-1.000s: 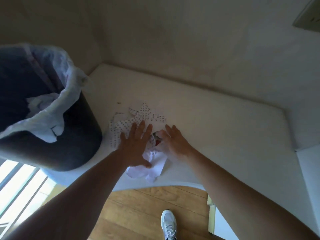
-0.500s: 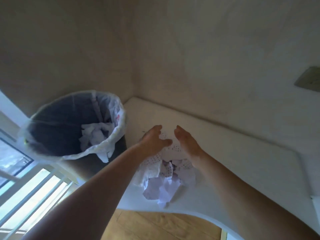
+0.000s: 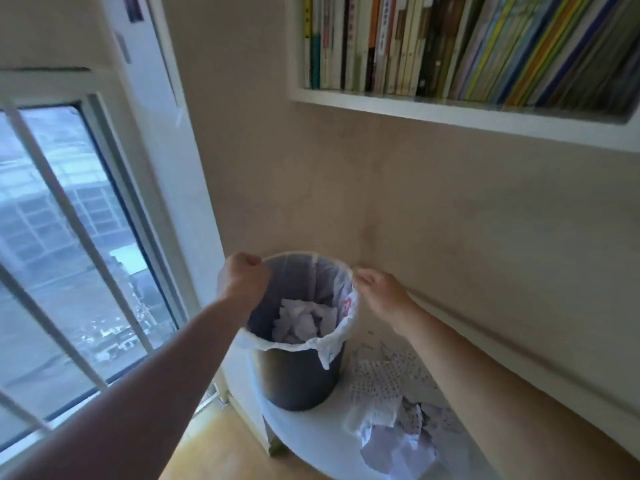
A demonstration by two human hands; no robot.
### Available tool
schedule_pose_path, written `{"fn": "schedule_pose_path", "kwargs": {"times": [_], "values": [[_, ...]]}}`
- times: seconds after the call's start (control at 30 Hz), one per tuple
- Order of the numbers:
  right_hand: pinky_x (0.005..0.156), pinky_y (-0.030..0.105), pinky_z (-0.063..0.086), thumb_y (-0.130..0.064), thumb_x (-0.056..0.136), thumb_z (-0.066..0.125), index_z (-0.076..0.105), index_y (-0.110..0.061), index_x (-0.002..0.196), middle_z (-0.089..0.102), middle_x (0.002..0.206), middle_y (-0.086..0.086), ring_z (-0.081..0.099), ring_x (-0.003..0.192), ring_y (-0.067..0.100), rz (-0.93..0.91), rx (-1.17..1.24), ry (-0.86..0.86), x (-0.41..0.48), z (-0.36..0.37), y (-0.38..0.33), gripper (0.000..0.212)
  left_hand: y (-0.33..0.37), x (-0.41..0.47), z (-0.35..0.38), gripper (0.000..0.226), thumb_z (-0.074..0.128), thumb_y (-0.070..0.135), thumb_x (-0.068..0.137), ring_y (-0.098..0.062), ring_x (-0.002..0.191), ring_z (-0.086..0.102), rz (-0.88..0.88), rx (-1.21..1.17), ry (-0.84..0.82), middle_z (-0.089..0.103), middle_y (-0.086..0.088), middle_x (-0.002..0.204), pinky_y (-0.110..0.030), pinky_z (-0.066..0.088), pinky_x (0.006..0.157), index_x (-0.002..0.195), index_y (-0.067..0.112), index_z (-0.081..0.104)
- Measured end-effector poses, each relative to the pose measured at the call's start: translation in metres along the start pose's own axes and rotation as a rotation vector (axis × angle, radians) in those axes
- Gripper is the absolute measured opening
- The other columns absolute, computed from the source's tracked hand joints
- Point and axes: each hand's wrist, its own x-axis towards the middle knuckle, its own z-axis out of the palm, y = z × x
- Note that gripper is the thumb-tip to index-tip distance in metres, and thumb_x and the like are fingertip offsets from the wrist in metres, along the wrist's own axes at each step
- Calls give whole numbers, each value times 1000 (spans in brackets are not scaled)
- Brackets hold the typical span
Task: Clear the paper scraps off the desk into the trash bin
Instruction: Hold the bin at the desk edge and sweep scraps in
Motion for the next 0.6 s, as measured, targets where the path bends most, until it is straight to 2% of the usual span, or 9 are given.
{"fn": "schedule_pose_path", "kwargs": {"times": [0.03,0.07,0.13,0.23,0.3,0.37,0.43,0.5,0.6], "values": [[82,41,50,-34,93,50,65,-4,92,70,94,17,64,90,32,10,-28,-27,7,6,-1,34,-10,2,-12,5,66,10,73,-29,74,65,-29,46,24,65,-8,70,-43,57,73,71,15,67],[76,37,49,-31,93,52,65,-8,88,69,91,12,64,89,31,28,-67,-44,16,12,2,27,-21,3,-20,12,65,9,74,-28,71,62,-69,109,23,63,-8,69,-40,55,67,65,17,61],[71,31,44,-27,92,55,67,-11,96,70,98,8,62,91,26,63,-138,-38,29,20,5,21,-44,7,-29,1,65,8,78,-28,71,60,-143,183,-24,68,-17,83,-30,48,58,76,8,65],[74,29,45,-23,90,59,68,-9,112,70,110,12,65,99,31,101,-210,45,41,21,10,27,-66,15,-26,12,66,-2,78,-34,76,69,-221,51,-97,70,-32,97,-41,61,71,87,-8,70],[71,31,49,-20,87,63,71,-10,100,72,102,13,67,92,31,130,-197,60,48,22,17,18,-68,17,-25,9,70,-3,79,-37,81,72,-258,-15,-95,71,-30,94,-45,62,75,85,-10,71],[71,36,57,-15,84,67,71,-12,81,73,91,14,69,81,30,203,-97,33,54,22,24,6,-67,18,-23,12,73,-1,80,-32,73,70,-304,-70,-93,67,-24,83,-41,63,67,87,-9,70],[72,46,61,-8,81,70,69,-9,70,73,86,20,69,72,29,289,36,-10,59,23,30,11,-63,17,-24,12,74,-1,80,-28,68,66,-367,-125,-106,62,-18,76,-35,58,54,86,-7,67],[62,41,60,-1,83,68,67,-5,73,72,84,21,68,66,28,343,121,-83,57,23,28,10,-62,14,-28,11,71,-6,79,-26,70,64,-442,-174,-125,60,-16,77,-31,54,51,86,-4,63],[50,29,50,5,84,62,62,-6,75,68,76,16,65,61,24,379,187,-188,49,26,18,14,-70,8,-41,17,62,-16,79,-25,72,60,-528,-257,-145,55,-14,81,-33,54,63,81,0,56]]}}
